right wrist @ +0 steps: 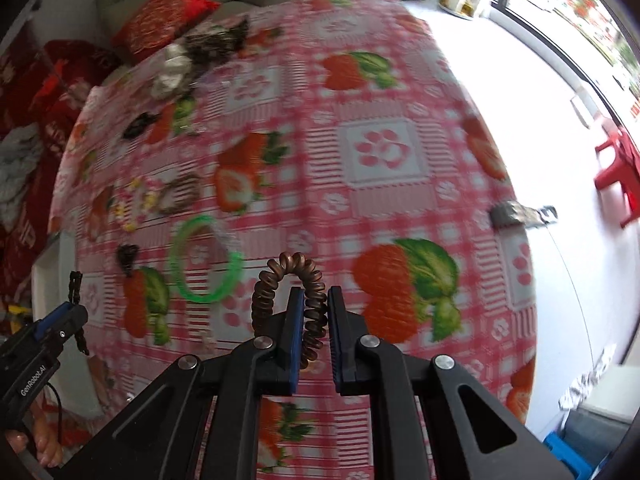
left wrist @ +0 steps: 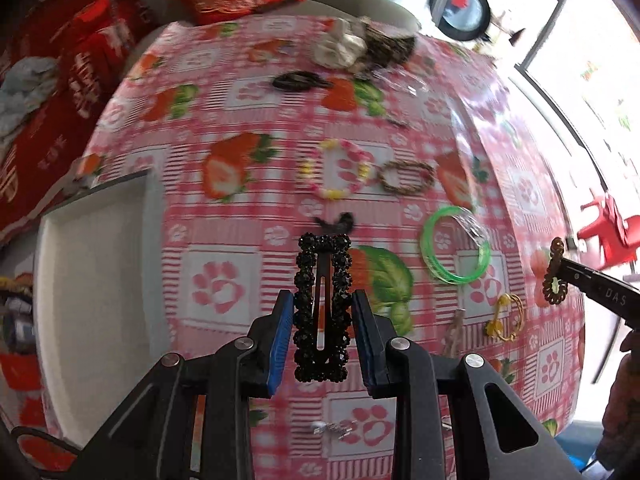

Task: Organize jewelry
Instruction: 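Carry both items over the white tray and open both grippers to drop them, then move both tools back over the jewelry on the table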

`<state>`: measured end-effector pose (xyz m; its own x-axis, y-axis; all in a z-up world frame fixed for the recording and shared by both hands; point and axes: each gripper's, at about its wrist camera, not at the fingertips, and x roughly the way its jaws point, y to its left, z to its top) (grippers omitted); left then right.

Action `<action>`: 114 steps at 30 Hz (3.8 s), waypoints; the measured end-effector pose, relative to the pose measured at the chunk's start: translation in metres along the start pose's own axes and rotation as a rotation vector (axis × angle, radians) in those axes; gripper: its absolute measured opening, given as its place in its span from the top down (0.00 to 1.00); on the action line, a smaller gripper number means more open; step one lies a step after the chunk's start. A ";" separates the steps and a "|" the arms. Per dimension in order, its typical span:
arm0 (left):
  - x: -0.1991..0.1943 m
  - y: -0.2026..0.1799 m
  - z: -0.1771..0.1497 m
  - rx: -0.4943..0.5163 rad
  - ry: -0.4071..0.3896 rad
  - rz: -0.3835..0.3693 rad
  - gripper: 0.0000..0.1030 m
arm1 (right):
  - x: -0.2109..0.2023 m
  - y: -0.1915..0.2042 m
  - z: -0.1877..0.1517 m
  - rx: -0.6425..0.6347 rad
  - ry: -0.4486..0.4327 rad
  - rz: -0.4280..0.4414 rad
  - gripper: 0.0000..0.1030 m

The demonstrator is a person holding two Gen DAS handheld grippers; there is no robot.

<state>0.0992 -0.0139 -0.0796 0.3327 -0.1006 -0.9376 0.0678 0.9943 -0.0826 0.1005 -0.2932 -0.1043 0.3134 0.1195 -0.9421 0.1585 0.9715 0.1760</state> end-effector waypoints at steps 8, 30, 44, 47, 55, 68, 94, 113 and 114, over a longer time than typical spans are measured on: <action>-0.018 0.065 -0.004 -0.038 -0.028 0.032 0.65 | -0.003 0.075 0.000 -0.079 -0.019 0.086 0.87; 0.016 0.253 0.001 -0.187 -0.053 0.142 0.65 | 0.054 0.355 -0.015 -0.335 0.052 0.293 0.88; 0.053 0.263 0.013 -0.166 -0.032 0.154 0.64 | 0.116 0.388 0.002 -0.369 0.123 0.215 0.88; 0.057 0.261 0.013 -0.147 -0.027 0.160 0.64 | 0.125 0.391 0.002 -0.378 0.139 0.202 0.88; 0.056 0.260 0.011 -0.128 -0.029 0.163 0.64 | 0.126 0.399 0.004 -0.395 0.138 0.213 0.71; 0.042 0.252 0.013 -0.109 -0.067 0.188 0.17 | 0.078 0.380 0.018 -0.311 0.049 0.310 0.38; 0.002 0.141 0.016 0.033 -0.039 0.093 0.00 | 0.027 0.219 -0.010 -0.080 0.042 0.224 0.20; 0.025 0.039 0.020 0.117 0.045 0.009 0.00 | 0.013 0.084 -0.030 0.097 0.057 0.112 0.00; 0.028 0.037 0.020 0.115 0.052 0.008 0.00 | 0.013 0.080 -0.030 0.101 0.059 0.107 0.00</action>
<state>0.1298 0.0196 -0.1020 0.2849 -0.0882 -0.9545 0.1738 0.9840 -0.0391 0.0891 -0.2080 -0.1116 0.2783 0.2357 -0.9311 0.2219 0.9274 0.3011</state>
